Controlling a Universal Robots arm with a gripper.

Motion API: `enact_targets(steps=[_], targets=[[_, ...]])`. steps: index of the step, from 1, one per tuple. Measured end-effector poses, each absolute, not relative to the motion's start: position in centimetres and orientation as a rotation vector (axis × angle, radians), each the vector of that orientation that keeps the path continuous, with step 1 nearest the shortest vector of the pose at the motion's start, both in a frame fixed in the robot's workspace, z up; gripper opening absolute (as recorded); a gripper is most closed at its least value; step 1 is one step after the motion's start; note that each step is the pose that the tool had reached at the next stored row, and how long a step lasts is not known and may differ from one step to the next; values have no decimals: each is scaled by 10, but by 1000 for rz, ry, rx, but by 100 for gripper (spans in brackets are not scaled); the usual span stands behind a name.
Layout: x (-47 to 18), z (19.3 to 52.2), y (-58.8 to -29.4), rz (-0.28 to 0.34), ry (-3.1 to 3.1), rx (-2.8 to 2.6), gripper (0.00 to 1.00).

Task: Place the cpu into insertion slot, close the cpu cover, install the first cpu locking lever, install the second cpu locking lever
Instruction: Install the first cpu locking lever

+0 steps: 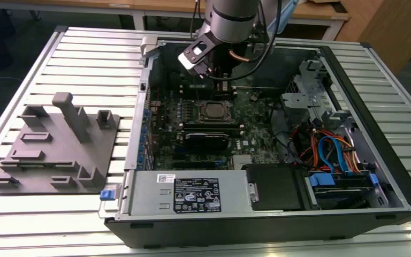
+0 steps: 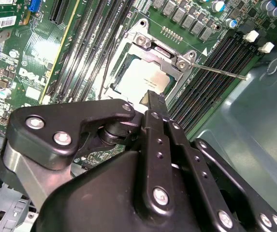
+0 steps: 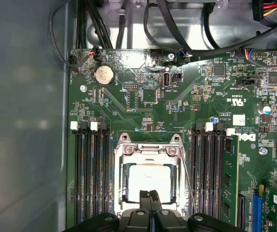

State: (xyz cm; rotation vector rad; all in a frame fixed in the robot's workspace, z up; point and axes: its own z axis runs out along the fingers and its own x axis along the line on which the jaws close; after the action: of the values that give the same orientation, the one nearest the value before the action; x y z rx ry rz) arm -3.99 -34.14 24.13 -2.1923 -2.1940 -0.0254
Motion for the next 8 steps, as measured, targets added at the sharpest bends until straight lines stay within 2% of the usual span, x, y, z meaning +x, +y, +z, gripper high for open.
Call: enact_targets(steps=[8], targets=[[-40, 241, -341, -25, -2207, -2179, 10]])
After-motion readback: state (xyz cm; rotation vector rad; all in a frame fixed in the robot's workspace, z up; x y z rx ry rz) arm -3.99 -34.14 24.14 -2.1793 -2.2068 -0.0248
